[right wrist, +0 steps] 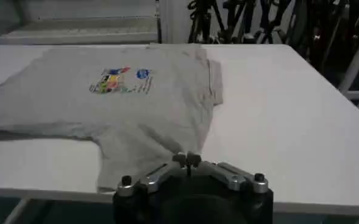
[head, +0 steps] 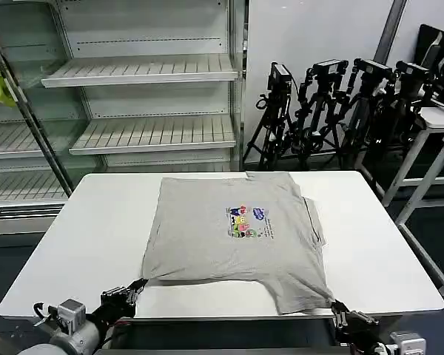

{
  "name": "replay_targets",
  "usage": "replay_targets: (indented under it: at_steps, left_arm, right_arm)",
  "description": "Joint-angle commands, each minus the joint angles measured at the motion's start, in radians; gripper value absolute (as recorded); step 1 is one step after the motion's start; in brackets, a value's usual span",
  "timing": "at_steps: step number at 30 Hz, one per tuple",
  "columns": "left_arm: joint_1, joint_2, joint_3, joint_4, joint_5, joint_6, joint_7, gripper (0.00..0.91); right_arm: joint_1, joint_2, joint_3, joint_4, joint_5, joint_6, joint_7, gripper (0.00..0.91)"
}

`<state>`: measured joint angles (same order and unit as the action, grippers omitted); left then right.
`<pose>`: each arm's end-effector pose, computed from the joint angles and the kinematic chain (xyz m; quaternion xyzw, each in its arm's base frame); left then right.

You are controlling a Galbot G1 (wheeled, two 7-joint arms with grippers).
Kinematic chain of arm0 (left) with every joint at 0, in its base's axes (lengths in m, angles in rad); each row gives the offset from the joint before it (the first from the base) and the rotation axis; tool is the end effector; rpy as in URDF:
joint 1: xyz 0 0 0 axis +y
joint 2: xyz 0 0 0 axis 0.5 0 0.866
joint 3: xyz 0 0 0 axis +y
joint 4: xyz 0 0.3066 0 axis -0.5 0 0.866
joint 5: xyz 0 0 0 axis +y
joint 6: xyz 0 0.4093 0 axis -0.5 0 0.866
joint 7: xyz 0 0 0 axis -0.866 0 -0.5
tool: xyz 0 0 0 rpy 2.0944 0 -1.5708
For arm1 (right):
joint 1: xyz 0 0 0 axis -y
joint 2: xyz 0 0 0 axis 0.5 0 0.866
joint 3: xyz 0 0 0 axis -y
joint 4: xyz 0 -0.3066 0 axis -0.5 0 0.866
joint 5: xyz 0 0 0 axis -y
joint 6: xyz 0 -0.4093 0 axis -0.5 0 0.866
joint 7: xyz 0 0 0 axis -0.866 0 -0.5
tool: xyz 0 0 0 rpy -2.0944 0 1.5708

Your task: Fold and organize the clothes.

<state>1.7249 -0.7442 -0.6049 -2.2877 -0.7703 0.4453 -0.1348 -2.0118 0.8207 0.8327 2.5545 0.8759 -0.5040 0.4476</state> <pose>0.2351 0.0447 -0.1983 -0.1641 -0.9493 -0.0323 0.2661 0.1822 -0.0272 -0.1365 0.0309 -0.9604 0.0231 0.2760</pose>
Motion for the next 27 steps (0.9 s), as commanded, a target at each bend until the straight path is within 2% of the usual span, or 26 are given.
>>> replay_targets:
  at_steps: [1, 4, 8, 15, 22, 26, 27]
  left_arm:
    - [0.228, 0.014, -0.16, -0.119, 0.006, -0.002, 0.002, 0.05]
    - [0.186, 0.005, -0.142, -0.102, 0.007, -0.008, 0.001, 0.05]
    - [0.063, -0.004, -0.091, -0.06, -0.005, -0.009, -0.005, 0.05]
    - [-0.117, 0.015, -0.032, 0.007, -0.045, -0.004, -0.005, 0.05]
    - [-0.271, 0.081, 0.085, 0.099, -0.073, -0.006, -0.001, 0.05]
    - [-0.428, 0.083, 0.194, 0.177, -0.087, -0.007, -0.001, 0.05]
    - [-0.451, 0.081, 0.212, 0.197, -0.087, -0.009, -0.001, 0.05]
  right_arm:
    - [-0.088, -0.022, 0.146, 0.064, 0.068, 0.005, 0.022, 0.0]
    - [-0.058, -0.024, 0.138, 0.064, 0.071, 0.016, 0.025, 0.0]
    - [0.064, -0.059, 0.092, 0.04, 0.072, 0.043, 0.041, 0.0]
    - [0.15, -0.139, 0.101, -0.039, 0.084, 0.086, -0.006, 0.0]
    - [0.205, -0.256, 0.129, -0.133, 0.133, 0.095, -0.046, 0.0]
    - [0.292, -0.321, 0.083, -0.212, 0.148, 0.094, -0.061, 0.0]
    - [0.323, -0.337, 0.043, -0.237, 0.148, 0.09, -0.065, 0.0]
